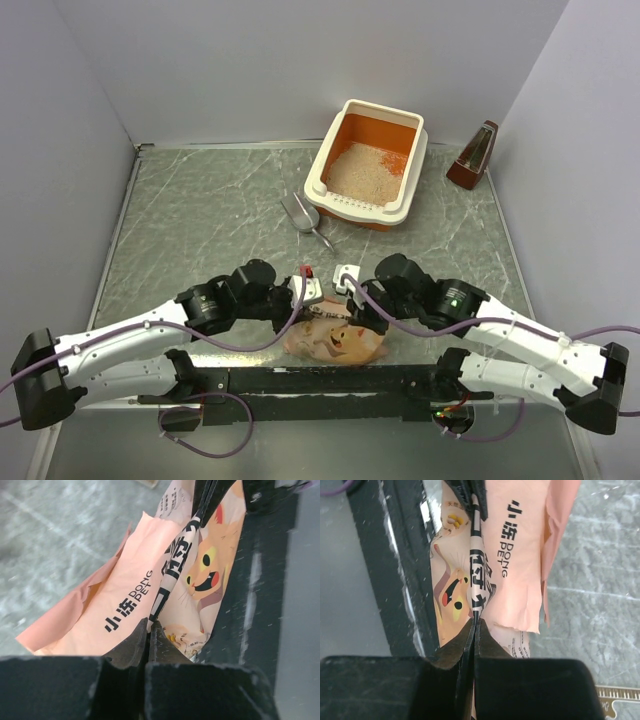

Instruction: Fill the litter box with clean litter

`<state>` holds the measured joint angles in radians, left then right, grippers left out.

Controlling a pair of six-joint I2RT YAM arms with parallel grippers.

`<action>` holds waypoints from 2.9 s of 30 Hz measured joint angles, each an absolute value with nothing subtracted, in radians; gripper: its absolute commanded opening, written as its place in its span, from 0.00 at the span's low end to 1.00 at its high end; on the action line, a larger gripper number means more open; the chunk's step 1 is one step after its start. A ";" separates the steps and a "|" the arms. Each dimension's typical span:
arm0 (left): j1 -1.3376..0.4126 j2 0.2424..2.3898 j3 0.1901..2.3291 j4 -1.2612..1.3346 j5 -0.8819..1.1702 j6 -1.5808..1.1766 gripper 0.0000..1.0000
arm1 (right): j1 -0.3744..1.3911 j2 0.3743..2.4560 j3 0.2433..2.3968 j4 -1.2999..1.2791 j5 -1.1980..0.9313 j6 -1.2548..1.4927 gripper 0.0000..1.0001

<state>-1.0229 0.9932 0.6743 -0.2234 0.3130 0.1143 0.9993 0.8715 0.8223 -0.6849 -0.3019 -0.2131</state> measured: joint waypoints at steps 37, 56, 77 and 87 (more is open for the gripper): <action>-0.850 0.683 0.577 -0.409 0.062 0.215 0.01 | 0.883 0.879 0.838 -0.391 -0.263 -0.411 0.77; -0.850 0.612 0.546 -0.416 0.055 0.212 0.01 | 0.883 1.028 0.785 -0.342 -0.342 -0.656 0.74; -0.847 0.600 0.536 -0.410 0.054 0.212 0.01 | 0.880 1.106 0.834 -0.301 -0.412 -0.701 0.71; -0.847 0.600 0.536 -0.409 0.054 0.212 0.01 | 0.810 1.199 0.830 -0.299 -0.478 -0.704 0.39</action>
<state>-0.8467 0.6003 0.5358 -0.4091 0.0540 0.2119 0.8104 1.1988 0.8295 -0.2993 -0.4782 -0.7036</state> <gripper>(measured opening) 0.032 0.593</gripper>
